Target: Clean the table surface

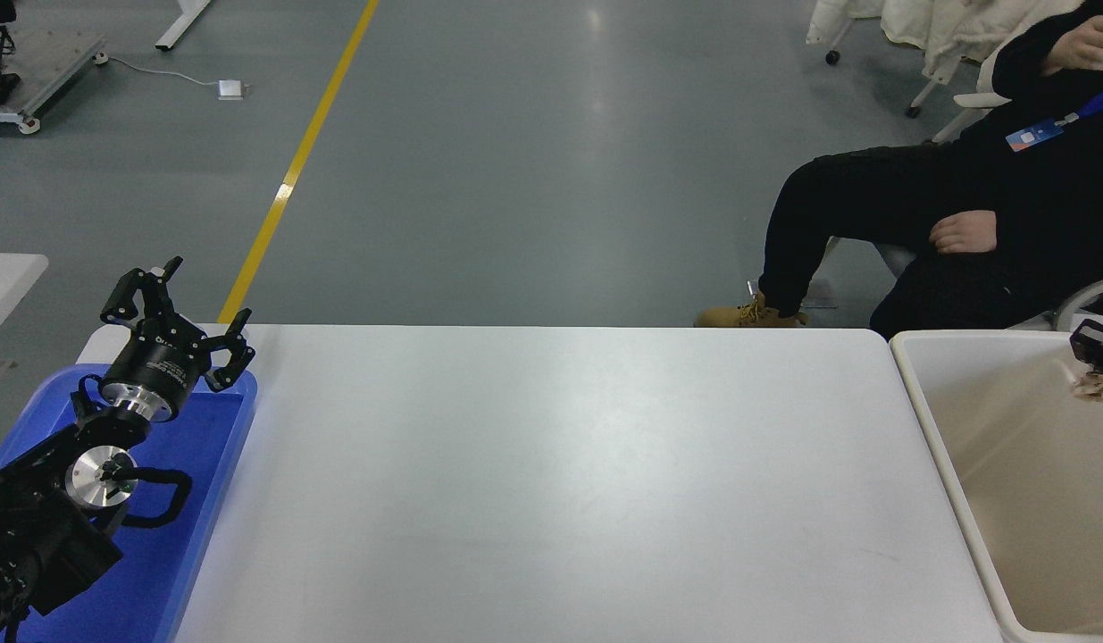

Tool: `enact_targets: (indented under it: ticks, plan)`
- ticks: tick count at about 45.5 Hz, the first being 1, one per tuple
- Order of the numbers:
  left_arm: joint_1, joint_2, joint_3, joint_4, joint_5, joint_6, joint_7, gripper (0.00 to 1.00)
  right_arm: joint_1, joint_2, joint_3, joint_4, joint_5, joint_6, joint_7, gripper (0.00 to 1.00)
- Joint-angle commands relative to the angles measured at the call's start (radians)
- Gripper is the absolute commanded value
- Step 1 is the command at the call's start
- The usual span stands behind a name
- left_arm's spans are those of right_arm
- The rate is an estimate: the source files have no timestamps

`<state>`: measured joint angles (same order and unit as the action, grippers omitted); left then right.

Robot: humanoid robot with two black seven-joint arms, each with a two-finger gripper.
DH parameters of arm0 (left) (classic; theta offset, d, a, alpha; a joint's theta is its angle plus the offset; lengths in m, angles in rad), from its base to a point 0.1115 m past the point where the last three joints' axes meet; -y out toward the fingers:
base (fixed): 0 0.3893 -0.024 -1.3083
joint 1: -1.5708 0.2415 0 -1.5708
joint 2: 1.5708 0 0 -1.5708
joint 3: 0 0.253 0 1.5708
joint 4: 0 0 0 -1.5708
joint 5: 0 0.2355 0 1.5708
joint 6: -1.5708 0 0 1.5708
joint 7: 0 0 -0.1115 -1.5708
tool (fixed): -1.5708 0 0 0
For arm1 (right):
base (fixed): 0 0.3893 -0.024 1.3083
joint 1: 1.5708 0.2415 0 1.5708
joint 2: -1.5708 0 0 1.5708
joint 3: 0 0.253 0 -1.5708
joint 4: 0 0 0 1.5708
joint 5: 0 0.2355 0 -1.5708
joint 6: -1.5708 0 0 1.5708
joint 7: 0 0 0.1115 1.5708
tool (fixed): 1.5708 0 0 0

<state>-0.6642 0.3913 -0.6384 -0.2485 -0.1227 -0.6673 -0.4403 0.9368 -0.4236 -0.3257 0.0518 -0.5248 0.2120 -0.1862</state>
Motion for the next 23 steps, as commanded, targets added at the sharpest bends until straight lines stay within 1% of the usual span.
enact_targets:
  ticks: [1,4,7,14,23]
  plan:
    - [0.000,0.000,0.000,0.000,0.000,0.002,0.000,1.00,-0.162,0.143,0.028,-0.056,0.003,-0.354,0.002,0.00]
    - [0.000,0.000,0.000,0.000,0.000,0.002,0.000,1.00,-0.193,0.169,0.030,-0.056,0.023,-0.430,0.002,0.00]
    - [0.000,0.000,0.000,0.000,0.000,0.002,0.000,1.00,-0.220,0.187,0.030,-0.055,0.069,-0.468,0.004,0.00]
    - [0.000,0.000,0.000,0.000,0.000,0.002,0.000,1.00,-0.240,0.226,0.028,-0.053,0.207,-0.491,0.007,0.00]
    - [0.000,0.000,0.000,0.000,0.000,0.002,0.000,1.00,-0.239,0.233,0.030,-0.053,0.226,-0.516,0.030,0.00]
